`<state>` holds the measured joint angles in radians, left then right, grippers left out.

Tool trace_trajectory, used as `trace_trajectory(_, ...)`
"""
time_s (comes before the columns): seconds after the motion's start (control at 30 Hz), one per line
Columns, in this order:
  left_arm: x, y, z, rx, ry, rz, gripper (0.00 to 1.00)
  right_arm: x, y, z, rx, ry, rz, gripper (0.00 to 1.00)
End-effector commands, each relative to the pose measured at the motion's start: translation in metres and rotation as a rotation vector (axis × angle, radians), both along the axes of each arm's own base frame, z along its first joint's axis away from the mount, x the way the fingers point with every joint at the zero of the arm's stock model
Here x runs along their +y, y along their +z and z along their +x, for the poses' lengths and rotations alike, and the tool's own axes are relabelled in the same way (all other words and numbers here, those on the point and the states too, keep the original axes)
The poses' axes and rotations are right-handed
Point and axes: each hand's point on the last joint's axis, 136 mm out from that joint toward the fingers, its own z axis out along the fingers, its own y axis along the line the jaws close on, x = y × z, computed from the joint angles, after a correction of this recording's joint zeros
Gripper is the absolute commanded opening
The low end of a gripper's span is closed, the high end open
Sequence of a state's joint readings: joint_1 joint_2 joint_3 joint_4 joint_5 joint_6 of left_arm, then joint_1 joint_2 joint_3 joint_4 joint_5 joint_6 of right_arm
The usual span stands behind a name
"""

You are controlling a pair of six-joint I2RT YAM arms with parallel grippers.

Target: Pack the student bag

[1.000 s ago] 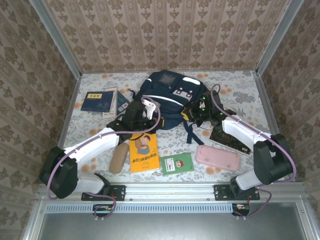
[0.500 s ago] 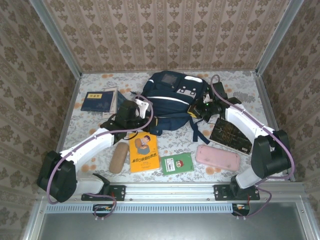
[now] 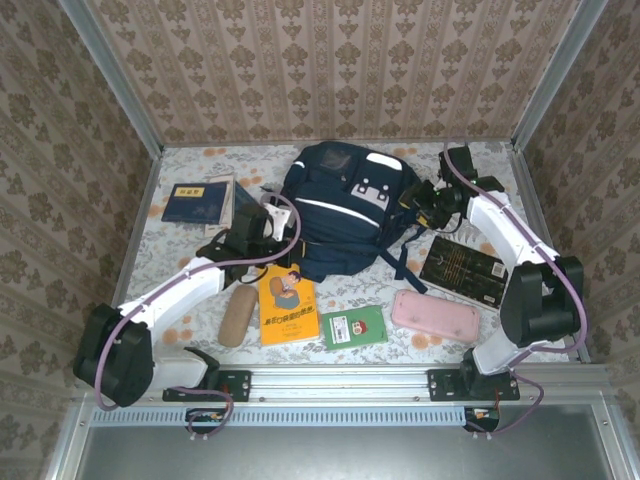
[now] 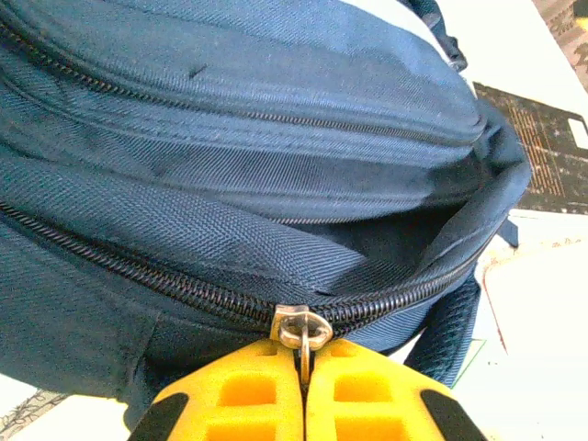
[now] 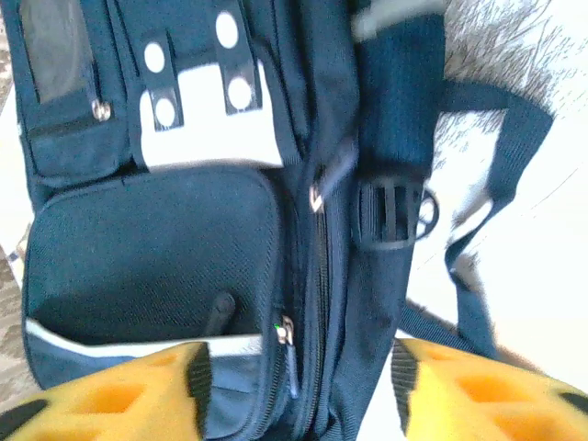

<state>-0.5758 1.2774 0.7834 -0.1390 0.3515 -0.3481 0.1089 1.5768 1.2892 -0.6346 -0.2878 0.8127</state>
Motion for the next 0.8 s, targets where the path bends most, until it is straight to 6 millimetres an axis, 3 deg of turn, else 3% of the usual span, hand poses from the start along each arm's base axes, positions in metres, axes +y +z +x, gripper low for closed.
trace_trajectory(0.0, -0.03, 0.035, 0.003, -0.069, -0.051, -0.102, 0.0, 0.001, 0.021, -0.019, -0.02, -0.007, -0.049, 0.63)
trace_trajectory(0.23, -0.071, 0.063, -0.01, -0.118, -0.144, -0.192, 0.0, 0.047, 0.043, -0.06, -0.019, -0.07, 0.21, 0.65)
trace_trajectory(0.43, -0.09, 0.08, -0.019, -0.153, -0.178, -0.223, 0.0, 0.088, 0.038, -0.088, 0.056, -0.072, 0.326, 0.62)
trace_trajectory(0.53, -0.1, 0.084, -0.023, -0.167, -0.196, -0.236, 0.0, 0.101, 0.039, -0.091, 0.056, -0.08, 0.377, 0.62)
trace_trajectory(0.77, -0.127, 0.084, -0.035, -0.181, -0.258, -0.234, 0.0, 0.106, 0.028, -0.084, 0.083, -0.121, 0.389, 0.59)
